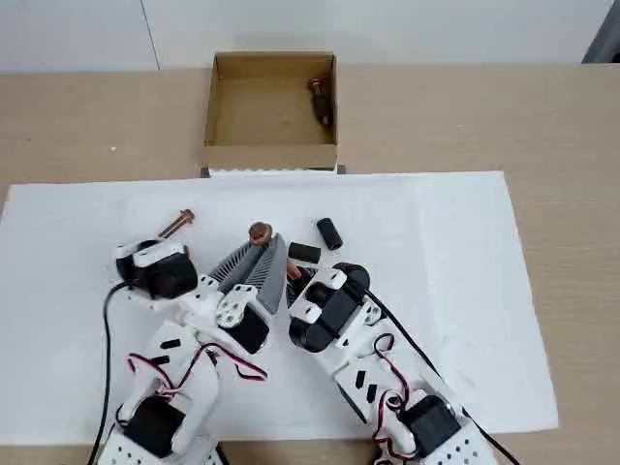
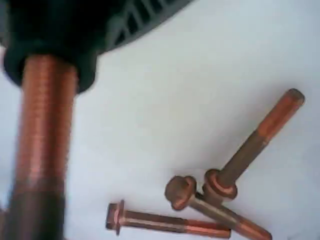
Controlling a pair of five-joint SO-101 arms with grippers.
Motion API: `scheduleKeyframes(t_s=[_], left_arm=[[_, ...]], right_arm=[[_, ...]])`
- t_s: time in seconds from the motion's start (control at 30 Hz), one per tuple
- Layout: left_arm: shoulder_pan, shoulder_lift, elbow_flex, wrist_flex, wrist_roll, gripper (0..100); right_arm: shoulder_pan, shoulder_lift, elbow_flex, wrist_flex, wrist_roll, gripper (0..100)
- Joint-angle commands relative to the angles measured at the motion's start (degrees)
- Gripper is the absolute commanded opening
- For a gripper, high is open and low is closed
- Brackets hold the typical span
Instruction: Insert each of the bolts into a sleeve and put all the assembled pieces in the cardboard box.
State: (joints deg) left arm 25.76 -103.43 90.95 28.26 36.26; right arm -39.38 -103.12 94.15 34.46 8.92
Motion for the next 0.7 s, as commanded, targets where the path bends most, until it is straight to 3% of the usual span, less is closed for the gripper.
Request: scheduleKeyframes(t_s=[0.0, 0.13, 0.4, 0.67], left_arm=[[0.00, -0.70, 0.75, -1.76, -0.09, 0], [0.62, -0.70, 2.07, -1.49, -0.09, 0], [9.41, -0.62, 3.21, 5.19, -5.71, 0], [7.91, -0.62, 3.03, 9.14, -7.91, 1]], right_arm=[[-0.66, -0.75, -3.87, -1.27, 0.53, 0.3], [-0.66, -0.75, -3.87, -1.45, 0.53, 0.3], [-0.66, -0.75, -3.78, -1.63, 2.99, 0.3], [-0.66, -0.75, -3.78, -1.71, 3.16, 0.3]])
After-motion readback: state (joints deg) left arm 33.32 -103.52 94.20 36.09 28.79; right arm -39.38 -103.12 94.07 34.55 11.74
